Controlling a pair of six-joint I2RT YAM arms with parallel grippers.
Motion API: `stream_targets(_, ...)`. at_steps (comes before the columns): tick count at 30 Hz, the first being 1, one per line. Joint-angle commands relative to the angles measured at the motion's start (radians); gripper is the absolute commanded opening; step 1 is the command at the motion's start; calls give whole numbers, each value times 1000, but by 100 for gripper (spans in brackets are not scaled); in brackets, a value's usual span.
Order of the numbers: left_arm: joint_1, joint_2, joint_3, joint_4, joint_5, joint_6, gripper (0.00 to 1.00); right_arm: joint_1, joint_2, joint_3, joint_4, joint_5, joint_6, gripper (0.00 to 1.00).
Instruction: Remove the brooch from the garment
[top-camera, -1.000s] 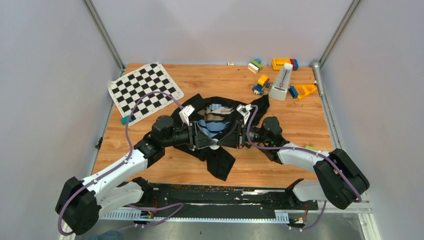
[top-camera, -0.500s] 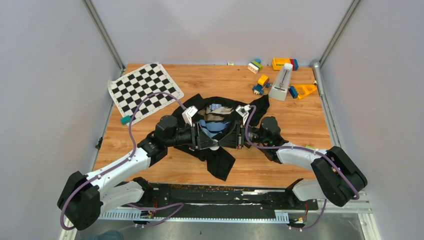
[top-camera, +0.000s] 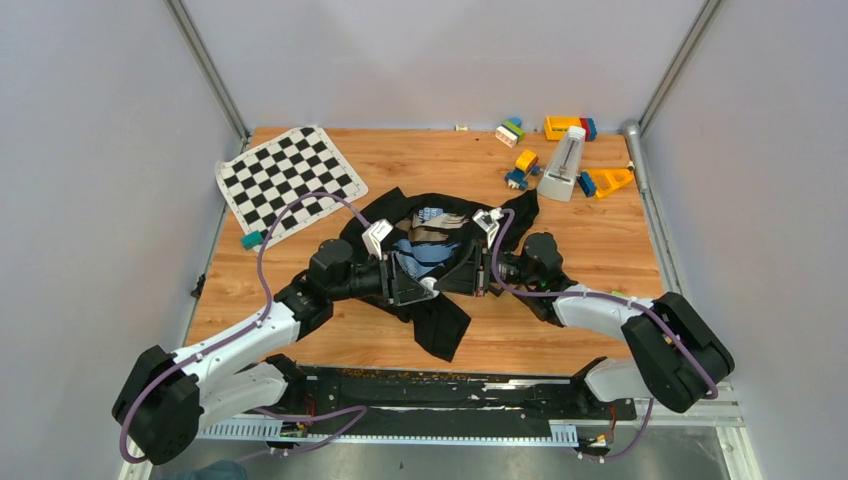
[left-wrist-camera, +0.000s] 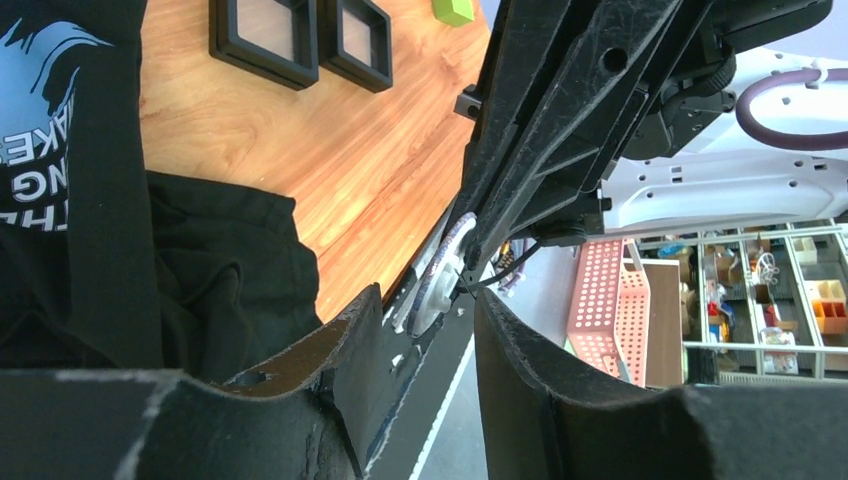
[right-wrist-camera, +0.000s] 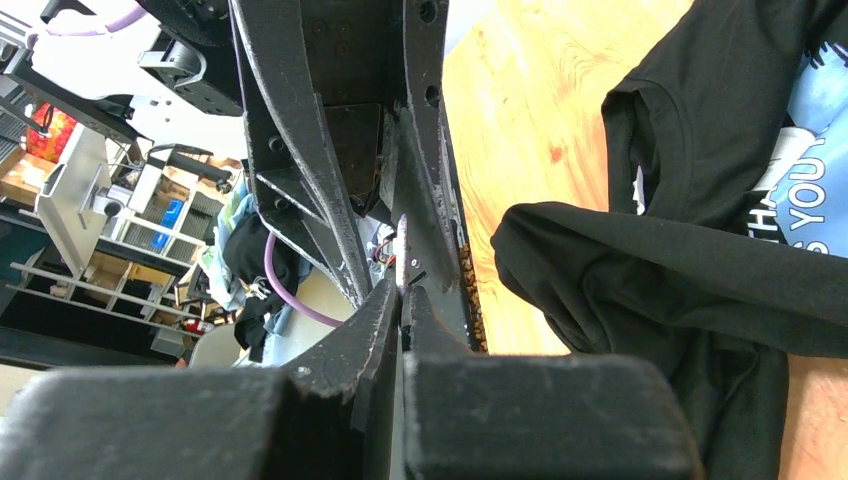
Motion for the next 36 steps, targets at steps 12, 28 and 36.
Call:
stream_targets(12,-3,-47,-19,110,-11,-44,70,-12,5,1,78,-19,20,0)
stream_targets(28,-4,-43,-12,115,-64,-46,58,-18,17,-4,107,-35,37,0)
stream_targets(36,-4,-27,-13,134,-71,-50,42,-17,17,-4,107,-36,38,0)
